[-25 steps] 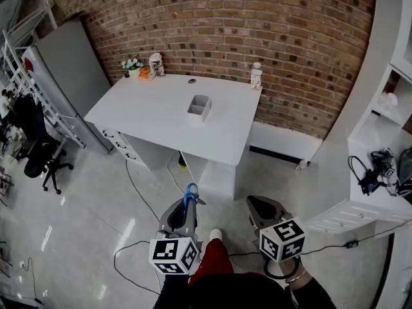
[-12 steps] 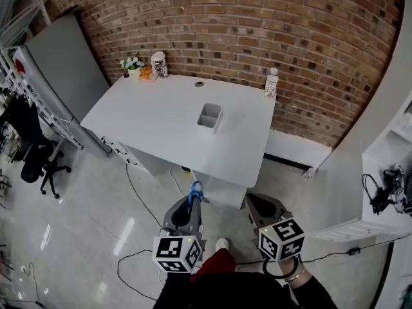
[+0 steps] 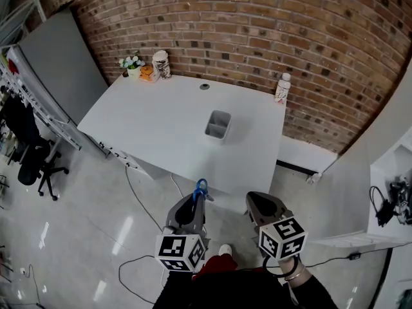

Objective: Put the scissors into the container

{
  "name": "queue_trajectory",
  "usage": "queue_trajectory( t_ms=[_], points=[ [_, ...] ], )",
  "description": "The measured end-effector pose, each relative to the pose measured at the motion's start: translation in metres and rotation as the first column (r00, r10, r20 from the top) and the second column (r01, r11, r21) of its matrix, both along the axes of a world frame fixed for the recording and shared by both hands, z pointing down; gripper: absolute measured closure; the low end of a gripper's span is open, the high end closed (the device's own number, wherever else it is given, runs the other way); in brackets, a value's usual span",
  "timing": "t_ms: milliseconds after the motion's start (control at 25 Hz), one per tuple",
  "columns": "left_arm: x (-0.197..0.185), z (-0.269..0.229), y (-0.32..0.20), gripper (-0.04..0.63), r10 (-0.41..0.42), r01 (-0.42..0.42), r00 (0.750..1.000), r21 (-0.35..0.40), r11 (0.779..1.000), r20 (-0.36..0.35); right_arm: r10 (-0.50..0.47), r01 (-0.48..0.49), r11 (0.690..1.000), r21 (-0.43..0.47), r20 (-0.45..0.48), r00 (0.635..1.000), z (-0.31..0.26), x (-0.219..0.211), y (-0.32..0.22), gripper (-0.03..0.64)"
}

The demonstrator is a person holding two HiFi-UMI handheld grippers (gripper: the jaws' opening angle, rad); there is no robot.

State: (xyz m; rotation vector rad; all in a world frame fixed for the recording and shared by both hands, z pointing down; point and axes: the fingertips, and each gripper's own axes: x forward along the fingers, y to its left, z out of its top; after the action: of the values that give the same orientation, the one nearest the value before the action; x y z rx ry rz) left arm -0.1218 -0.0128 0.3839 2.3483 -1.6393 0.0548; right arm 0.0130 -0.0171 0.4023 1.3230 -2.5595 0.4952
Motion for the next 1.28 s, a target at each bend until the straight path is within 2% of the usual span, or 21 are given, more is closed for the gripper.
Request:
queue_trajectory(
  t_ms=[400, 800, 1280],
  points=[
    [-0.011, 0.005, -0.031, 0.565, 0.003, -0.003, 1.000, -0.008, 1.000, -0.015, 0.005, -0.005, 1.000, -0.026, -0.002, 1.000, 0.010, -0.012, -0.028, 0.608],
    [-0.015, 0.001, -0.060, 0.565, -0.029, 0.029, 0.999, 0.003, 1.000, -0.032, 0.006, -0.006, 1.000, -0.028, -0.007, 1.000, 0.010, -0.005, -0.052, 0.607],
    [-0.013, 0.010, -0.133, 0.565, -0.089, 0.088, 0.995, -0.027, 0.996, -0.048, -0.065, 0.065, 0.996, -0.053, -0.001, 0.998, 0.019, -0.008, -0.132, 0.607]
  ],
)
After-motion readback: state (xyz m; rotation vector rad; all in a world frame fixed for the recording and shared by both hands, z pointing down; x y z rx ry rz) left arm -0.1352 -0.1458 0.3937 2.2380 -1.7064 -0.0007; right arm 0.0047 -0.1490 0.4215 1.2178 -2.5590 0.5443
